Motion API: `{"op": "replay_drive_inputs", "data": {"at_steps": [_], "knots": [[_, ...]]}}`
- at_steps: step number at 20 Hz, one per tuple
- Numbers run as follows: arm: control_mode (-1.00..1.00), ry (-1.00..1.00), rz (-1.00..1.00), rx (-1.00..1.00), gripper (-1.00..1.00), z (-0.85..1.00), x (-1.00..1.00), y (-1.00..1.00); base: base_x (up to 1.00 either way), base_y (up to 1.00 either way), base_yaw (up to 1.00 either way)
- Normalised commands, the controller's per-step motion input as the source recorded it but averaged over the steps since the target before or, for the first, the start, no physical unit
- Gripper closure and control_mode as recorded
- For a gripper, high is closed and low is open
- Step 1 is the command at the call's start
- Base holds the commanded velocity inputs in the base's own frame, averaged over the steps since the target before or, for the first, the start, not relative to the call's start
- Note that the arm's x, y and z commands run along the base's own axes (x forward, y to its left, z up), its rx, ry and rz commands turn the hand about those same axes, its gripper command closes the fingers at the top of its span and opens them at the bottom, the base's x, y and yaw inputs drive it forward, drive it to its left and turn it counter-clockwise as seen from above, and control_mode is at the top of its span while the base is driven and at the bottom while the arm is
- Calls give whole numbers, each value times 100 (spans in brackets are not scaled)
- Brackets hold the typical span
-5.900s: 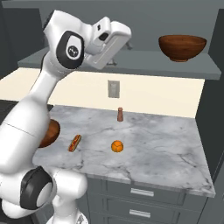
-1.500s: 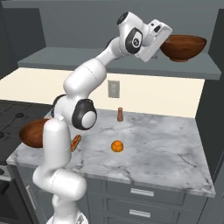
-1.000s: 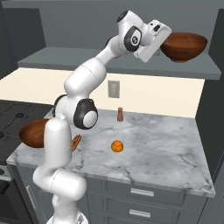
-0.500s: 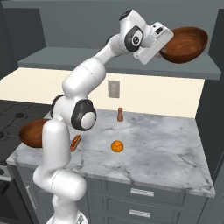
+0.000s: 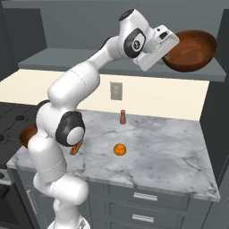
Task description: Pick both bowls and place them on the counter. Then place the orange in one bowl and place the hot dog in the other bowl.
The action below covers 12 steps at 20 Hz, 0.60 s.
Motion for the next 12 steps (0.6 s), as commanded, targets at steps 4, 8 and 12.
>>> {"op": "replay_drive_inputs", "data": {"at_steps": [4,8,12], "knots": [[-100,-7,1,0,100,-1,-100,11,0,0,0],[-100,0,0,1,100,0,-97,25,0,0,0],[-100,0,0,0,100,0,-85,38,0,0,0]]}}
